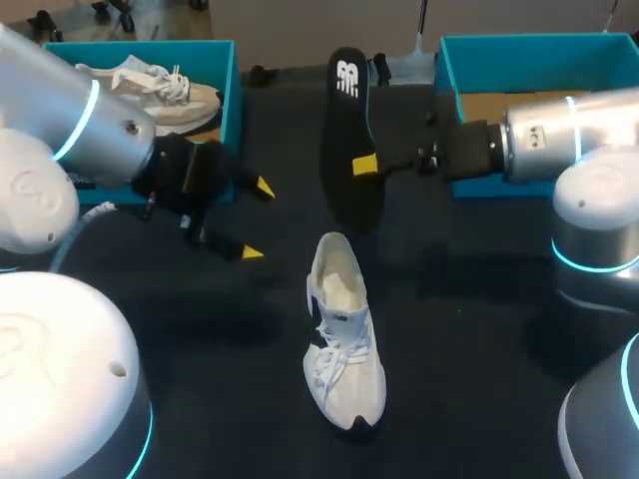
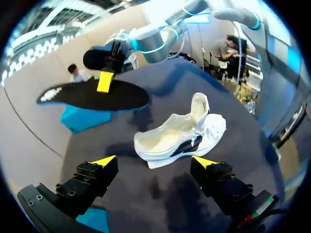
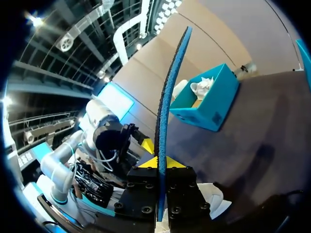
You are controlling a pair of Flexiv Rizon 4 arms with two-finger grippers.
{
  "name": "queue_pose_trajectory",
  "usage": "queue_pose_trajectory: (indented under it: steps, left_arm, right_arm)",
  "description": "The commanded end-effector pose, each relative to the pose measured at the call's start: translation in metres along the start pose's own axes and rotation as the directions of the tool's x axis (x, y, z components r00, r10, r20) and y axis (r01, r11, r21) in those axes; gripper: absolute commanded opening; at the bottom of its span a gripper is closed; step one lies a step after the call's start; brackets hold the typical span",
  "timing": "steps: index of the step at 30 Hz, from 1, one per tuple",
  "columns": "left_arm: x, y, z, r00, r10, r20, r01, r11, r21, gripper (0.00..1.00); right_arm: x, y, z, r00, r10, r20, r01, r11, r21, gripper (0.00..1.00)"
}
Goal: Take the shoe out of the shoebox, open the shoe tongue, remove and reinsert the insole, then place the shoe into the shoebox
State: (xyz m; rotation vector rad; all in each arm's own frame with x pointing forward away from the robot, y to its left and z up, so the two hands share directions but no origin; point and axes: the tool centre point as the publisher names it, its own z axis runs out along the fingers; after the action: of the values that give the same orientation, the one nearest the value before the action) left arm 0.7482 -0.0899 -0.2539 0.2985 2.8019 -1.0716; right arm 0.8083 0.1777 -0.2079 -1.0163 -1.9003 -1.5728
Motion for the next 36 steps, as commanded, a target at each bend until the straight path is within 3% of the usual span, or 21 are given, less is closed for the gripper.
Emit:
queue_pose_trajectory:
  steps: [1,2,14,20,26,29,36]
  left_arm:
    - [-0.001,-0.003,0.010,0.995,-0.100,0.005,0.100,0.984,-0.147,1.00]
    - [0.004,-0.001,0.012,0.996,-0.077,0.048,0.086,0.971,-0.222,1.00]
    - [0.004,-0.001,0.012,0.996,-0.077,0.048,0.086,0.971,-0.222,1.00]
    - [0.003,0.008,0.045,0.991,-0.136,-0.015,0.130,0.968,-0.214,1.00]
    - [0.004,0.015,0.061,0.989,-0.147,-0.029,0.137,0.964,-0.228,1.00]
    - [0.004,0.025,0.068,0.986,-0.164,-0.023,0.146,0.928,-0.343,1.00]
    - [0.004,0.025,0.068,0.986,-0.164,-0.023,0.146,0.928,-0.343,1.00]
  right_arm:
    - [-0.008,-0.006,0.010,0.999,-0.032,-0.011,0.032,0.999,-0.032,0.00]
    - [-0.009,-0.007,0.011,0.999,-0.039,-0.007,0.039,0.999,-0.032,0.00]
    - [-0.009,-0.008,0.011,0.999,-0.043,0.013,0.044,0.999,-0.029,0.00]
    - [-0.023,-0.019,0.021,0.999,-0.049,-0.014,0.049,0.998,-0.040,0.00]
    - [-0.034,-0.028,0.026,0.995,-0.093,-0.042,0.089,0.992,-0.092,0.00]
    - [-0.036,-0.030,0.027,0.994,-0.097,-0.043,0.093,0.992,-0.090,0.00]
    - [-0.036,-0.030,0.027,0.994,-0.097,-0.043,0.093,0.992,-0.090,0.00]
